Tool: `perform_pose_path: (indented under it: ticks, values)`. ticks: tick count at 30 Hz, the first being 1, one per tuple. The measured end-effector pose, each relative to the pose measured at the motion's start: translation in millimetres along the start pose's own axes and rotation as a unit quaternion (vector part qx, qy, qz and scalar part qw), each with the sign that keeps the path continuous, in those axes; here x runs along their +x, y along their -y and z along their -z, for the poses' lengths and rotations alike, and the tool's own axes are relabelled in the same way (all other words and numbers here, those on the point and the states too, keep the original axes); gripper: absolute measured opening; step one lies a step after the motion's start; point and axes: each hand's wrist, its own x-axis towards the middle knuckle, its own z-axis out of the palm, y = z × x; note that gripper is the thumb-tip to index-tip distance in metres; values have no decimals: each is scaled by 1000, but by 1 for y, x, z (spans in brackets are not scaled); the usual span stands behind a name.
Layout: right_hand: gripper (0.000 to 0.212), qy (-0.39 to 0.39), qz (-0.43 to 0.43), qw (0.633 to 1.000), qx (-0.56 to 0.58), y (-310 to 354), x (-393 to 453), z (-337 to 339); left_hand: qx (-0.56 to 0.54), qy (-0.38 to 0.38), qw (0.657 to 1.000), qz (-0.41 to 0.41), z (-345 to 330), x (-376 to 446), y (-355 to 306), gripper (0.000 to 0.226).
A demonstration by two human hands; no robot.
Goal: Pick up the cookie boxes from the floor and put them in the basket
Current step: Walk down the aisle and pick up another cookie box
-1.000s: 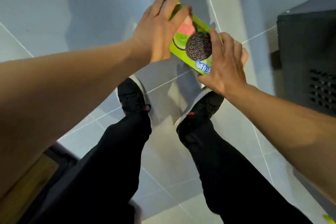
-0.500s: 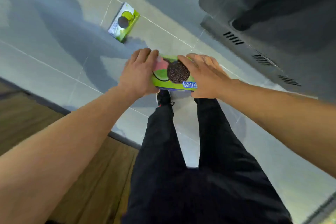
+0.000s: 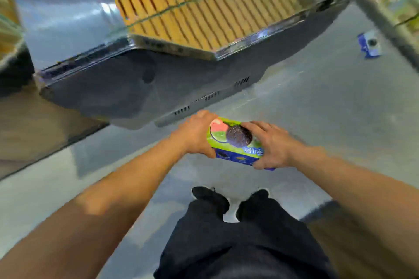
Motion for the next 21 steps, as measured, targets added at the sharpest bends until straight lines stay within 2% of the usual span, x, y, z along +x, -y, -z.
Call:
perform_pose_path:
  ticks: [4,11,16,21]
  values:
    - [113,-92,-103,989,57,-76,-80,9,97,17,986,-133,22,65,-119,101]
    - [114,-198,-236,941,141,-189,-239,4,153,75,940,-296,4,126,-333,106]
    - [112,-253,-323,894,179,-241,-322,21,191,95,905,-368,1,157,-463,111]
    - [111,-291,-409,843,196,-275,-368,50,225,117,862,-439,11,196,-560,112]
